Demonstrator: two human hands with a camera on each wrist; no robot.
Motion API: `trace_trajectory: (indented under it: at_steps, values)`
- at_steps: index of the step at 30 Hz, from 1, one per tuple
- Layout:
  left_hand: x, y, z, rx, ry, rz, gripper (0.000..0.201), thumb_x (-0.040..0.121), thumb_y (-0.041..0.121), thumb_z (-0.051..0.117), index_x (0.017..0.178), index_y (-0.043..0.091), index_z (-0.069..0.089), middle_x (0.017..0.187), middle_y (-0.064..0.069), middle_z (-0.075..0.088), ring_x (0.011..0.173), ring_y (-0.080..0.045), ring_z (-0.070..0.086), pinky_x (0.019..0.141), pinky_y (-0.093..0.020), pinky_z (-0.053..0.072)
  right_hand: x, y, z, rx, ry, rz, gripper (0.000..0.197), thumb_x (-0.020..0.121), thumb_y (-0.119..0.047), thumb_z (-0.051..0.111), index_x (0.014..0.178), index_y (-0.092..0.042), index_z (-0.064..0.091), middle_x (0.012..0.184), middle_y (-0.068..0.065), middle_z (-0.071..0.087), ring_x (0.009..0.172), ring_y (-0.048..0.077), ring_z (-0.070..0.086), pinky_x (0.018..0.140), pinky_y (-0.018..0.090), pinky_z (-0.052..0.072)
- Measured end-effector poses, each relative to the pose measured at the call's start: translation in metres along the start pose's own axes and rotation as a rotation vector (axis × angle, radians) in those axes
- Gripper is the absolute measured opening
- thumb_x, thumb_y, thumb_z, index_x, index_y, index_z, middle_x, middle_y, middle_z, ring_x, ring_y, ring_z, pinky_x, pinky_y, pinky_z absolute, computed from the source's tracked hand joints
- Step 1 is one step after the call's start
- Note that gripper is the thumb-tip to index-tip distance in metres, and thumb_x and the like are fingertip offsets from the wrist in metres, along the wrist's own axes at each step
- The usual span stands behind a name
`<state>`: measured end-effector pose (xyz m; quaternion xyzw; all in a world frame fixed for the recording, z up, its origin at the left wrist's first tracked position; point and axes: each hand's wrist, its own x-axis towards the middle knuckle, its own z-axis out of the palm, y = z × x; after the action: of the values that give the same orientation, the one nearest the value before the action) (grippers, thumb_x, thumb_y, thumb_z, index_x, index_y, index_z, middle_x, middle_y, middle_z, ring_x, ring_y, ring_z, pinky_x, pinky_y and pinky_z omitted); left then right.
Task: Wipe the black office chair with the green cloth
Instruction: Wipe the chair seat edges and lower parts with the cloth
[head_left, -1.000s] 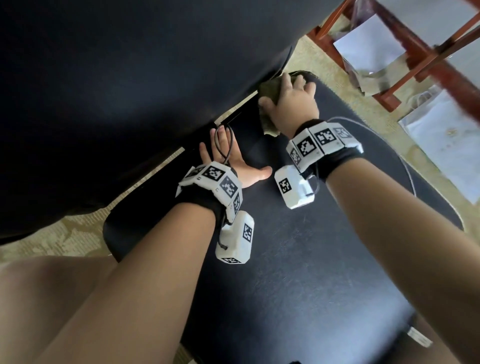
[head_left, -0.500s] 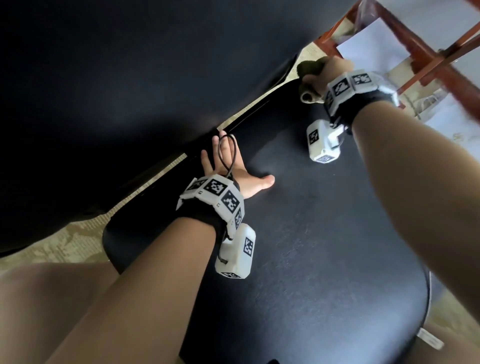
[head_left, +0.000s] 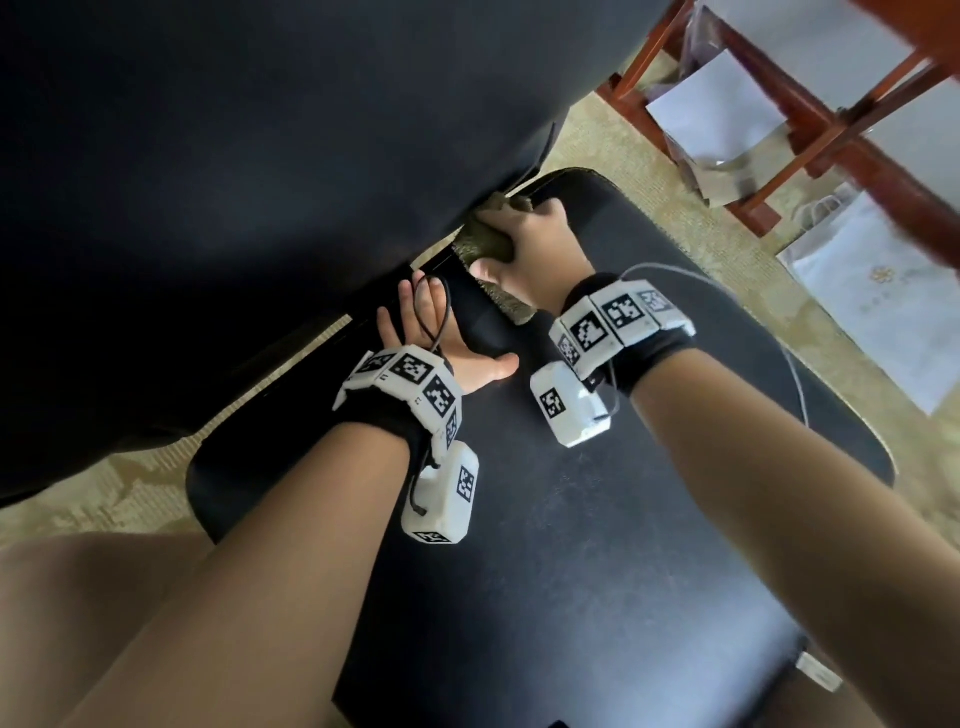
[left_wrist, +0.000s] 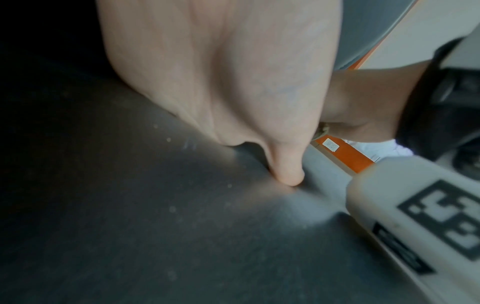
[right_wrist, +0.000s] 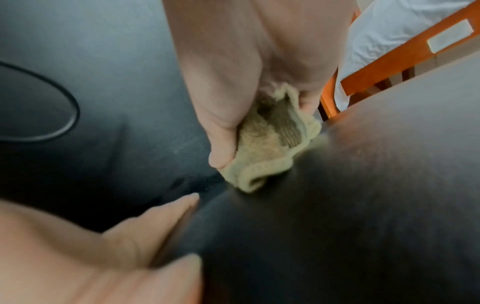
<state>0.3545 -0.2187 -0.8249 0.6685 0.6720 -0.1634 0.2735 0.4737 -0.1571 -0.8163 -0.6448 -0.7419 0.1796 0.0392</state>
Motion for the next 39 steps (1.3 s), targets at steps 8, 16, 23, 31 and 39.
trace_trajectory:
  at_steps: [8, 16, 23, 31, 39]
  values:
    - [0.0, -0.001, -0.003, -0.015, -0.023, 0.01, 0.115, 0.079, 0.072, 0.045, 0.146, 0.006, -0.02, 0.154, -0.009, -0.026, 0.141, -0.022, -0.026, 0.113, -0.043, -0.014, 0.021, 0.016, -0.002, -0.119, 0.042, 0.042, 0.05, 0.085, -0.046, 0.057, 0.131, -0.025, 0.05, 0.122, 0.004, 0.06, 0.111, 0.029, 0.039, 0.092, 0.036, 0.033]
    - [0.004, -0.001, -0.002, -0.036, -0.036, 0.029, 0.118, 0.077, 0.074, 0.046, 0.145, 0.007, -0.023, 0.153, -0.008, -0.028, 0.14, -0.021, -0.029, 0.112, -0.043, -0.017, 0.043, 0.062, -0.05, -0.082, 0.011, 0.369, 0.038, 0.097, -0.031, 0.047, 0.129, -0.011, 0.048, 0.098, 0.015, 0.054, 0.123, 0.034, 0.037, 0.104, 0.036, 0.026]
    - [0.007, 0.001, -0.001, -0.038, -0.029, 0.036, 0.119, 0.076, 0.072, 0.049, 0.145, 0.007, -0.022, 0.154, -0.007, -0.027, 0.14, -0.021, -0.028, 0.112, -0.043, -0.017, 0.012, 0.036, -0.03, -0.076, 0.015, 0.077, 0.046, 0.091, -0.031, 0.053, 0.135, -0.021, 0.046, 0.129, 0.005, 0.056, 0.112, 0.028, 0.047, 0.102, 0.032, 0.018]
    - [0.011, 0.005, -0.001, -0.023, -0.015, 0.03, 0.12, 0.076, 0.074, 0.049, 0.146, 0.007, -0.022, 0.154, -0.008, -0.027, 0.14, -0.019, -0.03, 0.112, -0.045, -0.016, 0.007, 0.046, -0.025, -0.074, 0.102, 0.125, 0.045, 0.09, -0.027, 0.054, 0.132, -0.016, 0.046, 0.131, 0.008, 0.053, 0.121, 0.028, 0.042, 0.099, 0.03, 0.018]
    - [0.016, 0.012, -0.004, -0.007, -0.022, 0.05, 0.117, 0.077, 0.072, 0.05, 0.146, 0.008, -0.021, 0.154, -0.006, -0.027, 0.14, -0.019, -0.029, 0.112, -0.044, -0.018, 0.036, 0.078, -0.048, 0.182, 0.215, 0.416, 0.046, 0.088, -0.003, 0.042, 0.129, -0.022, 0.053, 0.092, -0.008, 0.059, 0.114, 0.02, 0.036, 0.1, 0.023, 0.027]
